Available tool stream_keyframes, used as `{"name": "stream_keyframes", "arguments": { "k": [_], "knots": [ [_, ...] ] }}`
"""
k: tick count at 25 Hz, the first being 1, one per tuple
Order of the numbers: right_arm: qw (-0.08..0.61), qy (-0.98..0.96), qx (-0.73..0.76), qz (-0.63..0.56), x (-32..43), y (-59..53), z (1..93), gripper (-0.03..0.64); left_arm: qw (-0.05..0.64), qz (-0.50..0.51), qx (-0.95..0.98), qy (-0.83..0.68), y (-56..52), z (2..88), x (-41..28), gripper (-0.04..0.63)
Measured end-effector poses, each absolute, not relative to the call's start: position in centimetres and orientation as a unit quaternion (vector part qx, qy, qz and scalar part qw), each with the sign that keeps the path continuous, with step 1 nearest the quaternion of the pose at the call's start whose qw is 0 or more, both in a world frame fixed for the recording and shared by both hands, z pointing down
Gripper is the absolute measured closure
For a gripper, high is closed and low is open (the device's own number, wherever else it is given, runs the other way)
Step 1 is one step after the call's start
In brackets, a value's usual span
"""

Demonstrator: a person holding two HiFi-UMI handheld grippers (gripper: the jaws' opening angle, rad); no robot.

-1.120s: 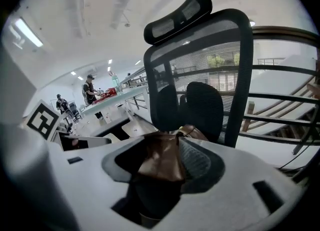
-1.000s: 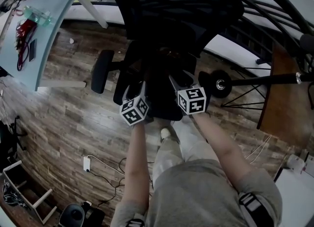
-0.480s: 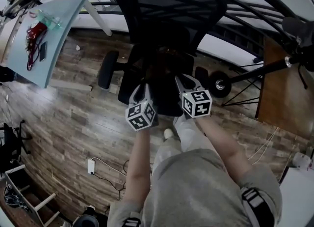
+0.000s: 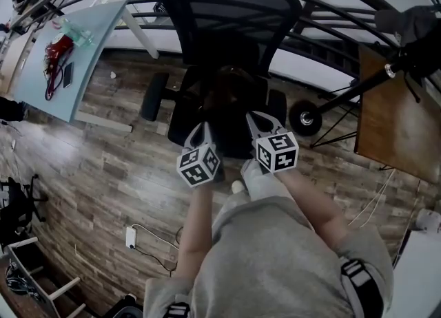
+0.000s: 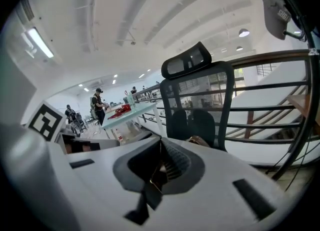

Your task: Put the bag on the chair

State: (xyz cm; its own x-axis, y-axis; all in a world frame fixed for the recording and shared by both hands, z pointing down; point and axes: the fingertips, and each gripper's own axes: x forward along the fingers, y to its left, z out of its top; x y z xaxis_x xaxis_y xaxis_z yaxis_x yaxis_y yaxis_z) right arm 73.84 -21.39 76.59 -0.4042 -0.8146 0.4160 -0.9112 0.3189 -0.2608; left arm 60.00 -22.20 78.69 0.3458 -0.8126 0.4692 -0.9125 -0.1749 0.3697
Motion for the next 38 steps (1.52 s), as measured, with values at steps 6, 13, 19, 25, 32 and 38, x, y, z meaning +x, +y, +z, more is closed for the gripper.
{"name": "stream_keyframes", "arguments": {
  "k": [6,13,19,25,32,38],
  "knots": [
    [0.095,-0.807,0.539,0.223,74.0,-19.2,74.6,0.612,0.311,0.097,0.776,-0.540,-19.6,77.7,60.3,0.592],
    [0.090,-0.811,0.532,0.225,73.4,-17.3,73.7,0.612,0.308,0.101,0.786,-0.526,-18.3,76.9,60.2,0.592],
    [0.088,-0.812,0.533,0.221,73.3,-16.5,73.1,0.612,0.308,0.107,0.790,-0.520,-17.7,76.7,60.2,0.592],
    [0.092,-0.815,0.530,0.214,73.2,-16.3,73.0,0.614,0.313,0.110,0.791,-0.515,-17.3,76.9,60.4,0.592],
    [0.097,-0.817,0.527,0.214,73.4,-16.3,73.1,0.614,0.314,0.114,0.793,-0.510,-17.0,76.9,61.1,0.592],
    [0.097,-0.819,0.524,0.213,73.4,-16.2,73.1,0.613,0.315,0.114,0.792,-0.510,-16.9,77.0,61.3,0.592]
  ]
}}
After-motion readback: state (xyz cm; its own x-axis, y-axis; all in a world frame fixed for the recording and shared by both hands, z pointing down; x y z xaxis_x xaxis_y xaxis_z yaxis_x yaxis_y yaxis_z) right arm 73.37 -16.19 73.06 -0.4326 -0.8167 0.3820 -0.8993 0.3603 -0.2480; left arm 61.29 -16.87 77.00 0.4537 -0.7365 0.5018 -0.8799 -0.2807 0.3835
